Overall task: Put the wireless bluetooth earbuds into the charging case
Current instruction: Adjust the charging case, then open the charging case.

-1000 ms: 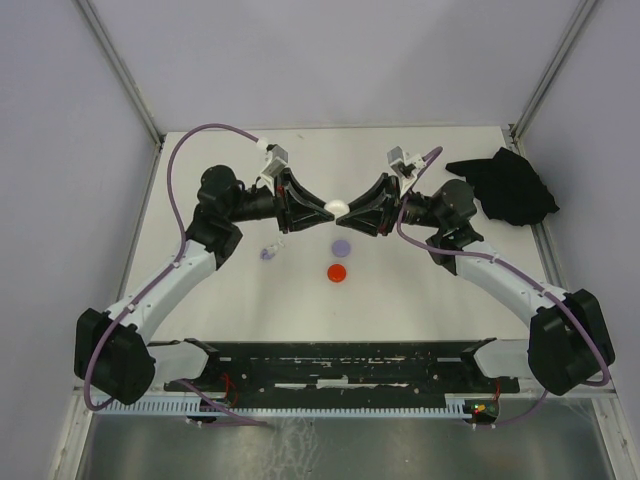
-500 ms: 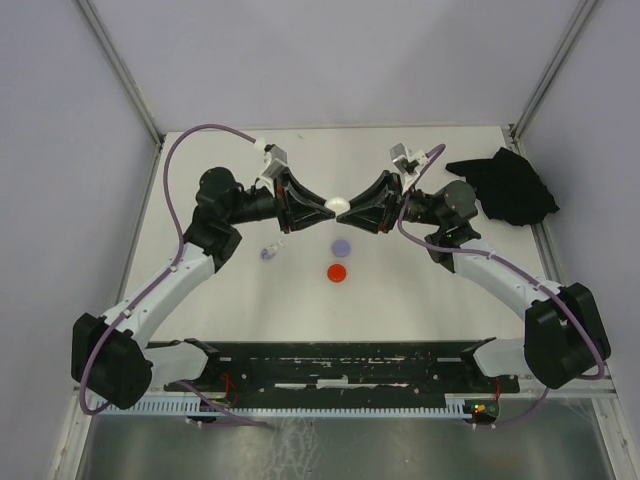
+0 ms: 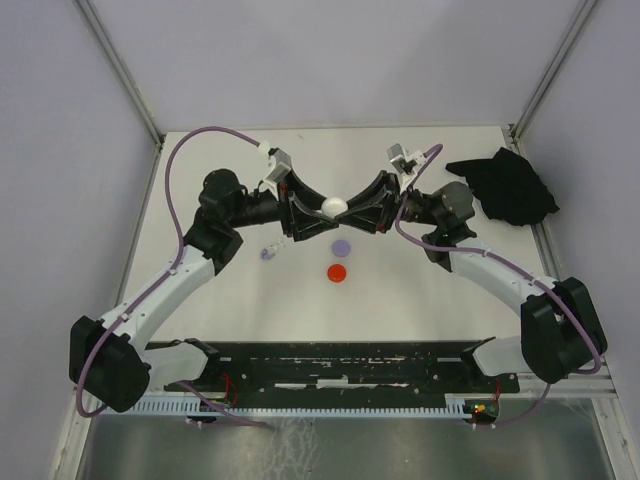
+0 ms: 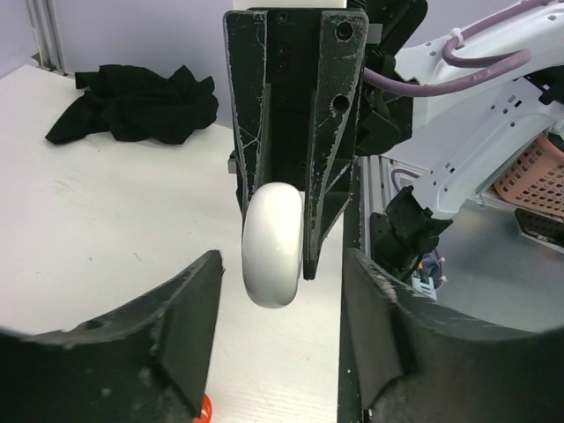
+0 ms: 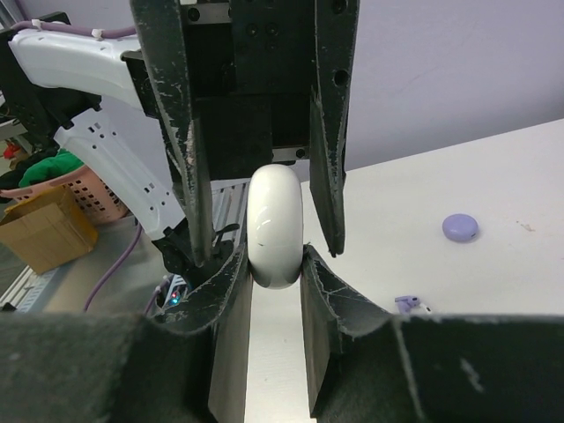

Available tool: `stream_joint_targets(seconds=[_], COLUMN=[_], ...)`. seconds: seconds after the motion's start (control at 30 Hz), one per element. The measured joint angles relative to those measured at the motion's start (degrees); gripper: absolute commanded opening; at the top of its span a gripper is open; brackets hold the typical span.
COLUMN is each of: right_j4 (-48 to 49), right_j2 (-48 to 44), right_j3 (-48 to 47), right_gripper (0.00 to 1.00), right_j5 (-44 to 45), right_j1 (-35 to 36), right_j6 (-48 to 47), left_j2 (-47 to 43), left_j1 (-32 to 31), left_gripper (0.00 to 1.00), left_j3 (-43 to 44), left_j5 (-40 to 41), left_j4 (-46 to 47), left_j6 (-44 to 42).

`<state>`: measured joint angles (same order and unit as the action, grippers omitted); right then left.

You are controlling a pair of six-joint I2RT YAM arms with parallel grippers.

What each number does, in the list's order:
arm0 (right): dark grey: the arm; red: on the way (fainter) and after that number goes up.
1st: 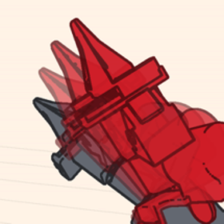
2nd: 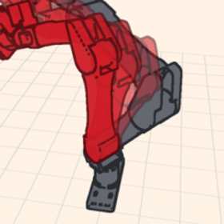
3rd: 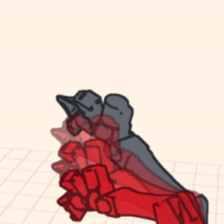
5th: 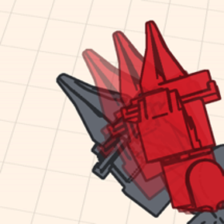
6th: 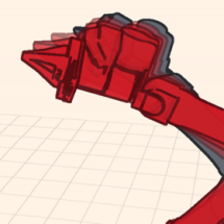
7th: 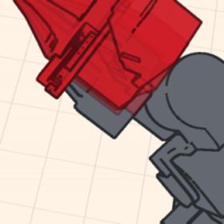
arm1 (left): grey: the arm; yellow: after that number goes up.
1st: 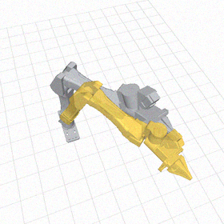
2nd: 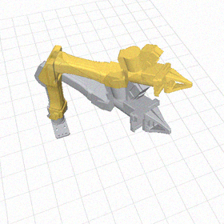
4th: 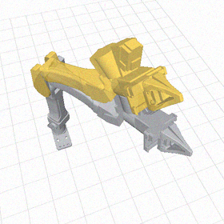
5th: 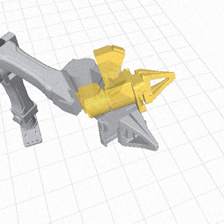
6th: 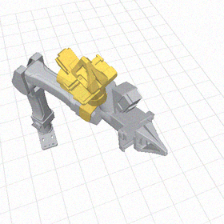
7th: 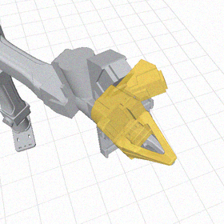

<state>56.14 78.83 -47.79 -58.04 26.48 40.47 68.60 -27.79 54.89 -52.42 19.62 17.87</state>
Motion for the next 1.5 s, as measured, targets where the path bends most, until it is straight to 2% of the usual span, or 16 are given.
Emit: stream_joint_targets(seconds=[0.4, 1.23, 1.5], right_j4=[-7.8, -14.1, -20.8], right_j2=[-1.7, -3.8, -4.6], right_j3=[0.0, 0.0, 0.0], right_gripper=[0.03, 0.03, 0.02], right_j5=[-1.0, -1.7, 0.5], right_j1=[0.1, 1.3, 1.4], right_j6=[-7.2, -13.3, -18.8], left_j2=[0.1, 3.5, 3.7], left_j1=[1.1, 3.6, 3.7], left_gripper=[0.69, 0.69, 0.75], left_j3=[2.8, 9.3, 9.8], left_j5=[1.2, 5.8, 10.0], left_j4=[-6.6, -16.5, -21.7], left_j6=[-0.8, -0.8, -0.9])
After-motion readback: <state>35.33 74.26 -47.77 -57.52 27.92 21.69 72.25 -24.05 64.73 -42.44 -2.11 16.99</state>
